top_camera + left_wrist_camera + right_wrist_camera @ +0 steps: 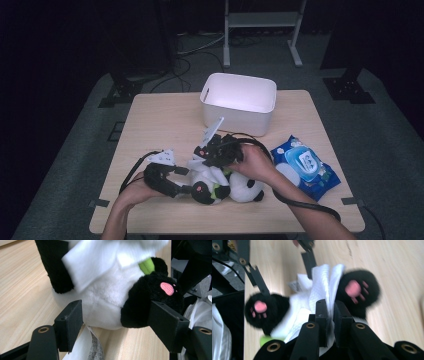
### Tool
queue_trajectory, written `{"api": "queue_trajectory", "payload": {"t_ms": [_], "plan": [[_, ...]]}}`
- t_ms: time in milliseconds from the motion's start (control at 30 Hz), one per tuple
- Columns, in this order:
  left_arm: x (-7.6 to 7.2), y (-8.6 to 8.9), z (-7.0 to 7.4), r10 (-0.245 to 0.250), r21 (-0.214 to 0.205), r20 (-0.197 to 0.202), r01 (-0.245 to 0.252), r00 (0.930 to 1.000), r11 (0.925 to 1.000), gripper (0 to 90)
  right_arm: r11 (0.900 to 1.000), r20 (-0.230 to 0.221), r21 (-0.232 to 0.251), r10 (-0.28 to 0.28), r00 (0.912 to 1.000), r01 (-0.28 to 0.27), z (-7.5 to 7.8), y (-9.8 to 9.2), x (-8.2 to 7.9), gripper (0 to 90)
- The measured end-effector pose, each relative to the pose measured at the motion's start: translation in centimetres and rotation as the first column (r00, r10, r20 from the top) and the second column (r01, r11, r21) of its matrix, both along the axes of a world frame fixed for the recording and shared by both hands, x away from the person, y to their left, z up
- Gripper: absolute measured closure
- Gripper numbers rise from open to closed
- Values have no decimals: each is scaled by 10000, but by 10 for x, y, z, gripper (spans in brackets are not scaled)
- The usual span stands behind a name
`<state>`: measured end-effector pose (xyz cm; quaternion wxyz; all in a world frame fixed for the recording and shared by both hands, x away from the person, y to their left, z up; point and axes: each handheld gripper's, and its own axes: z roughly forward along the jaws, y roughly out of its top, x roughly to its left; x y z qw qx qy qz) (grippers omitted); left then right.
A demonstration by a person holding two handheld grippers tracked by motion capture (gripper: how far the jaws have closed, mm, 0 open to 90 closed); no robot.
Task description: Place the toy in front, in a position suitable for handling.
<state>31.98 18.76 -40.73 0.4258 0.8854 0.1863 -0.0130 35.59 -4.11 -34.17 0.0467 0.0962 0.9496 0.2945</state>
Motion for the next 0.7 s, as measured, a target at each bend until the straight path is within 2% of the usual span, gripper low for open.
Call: {"api": "queue_trajectory", "payload": {"t_ms": [167, 300, 533, 700], "plan": [[0, -2, 1, -7, -20, 33, 7, 10000, 10000, 274, 9986, 120, -49, -518, 9986, 519, 5, -24, 6, 821], [0, -1, 1, -20, 4, 65, 20, 10000, 10000, 274, 9974, -60, 116, -717, 9974, 718, 2, -29, 9, 822], [0, 5, 8, 195, -321, 167, -190, 9997, 9993, 274, 9994, -346, 27, -352, 9988, 353, -5, -22, 0, 828], [0, -2, 7, 122, -349, 124, -117, 9998, 9993, 264, 10000, -446, 61, -32, 9990, 35, -8, -20, -14, 828]]}}
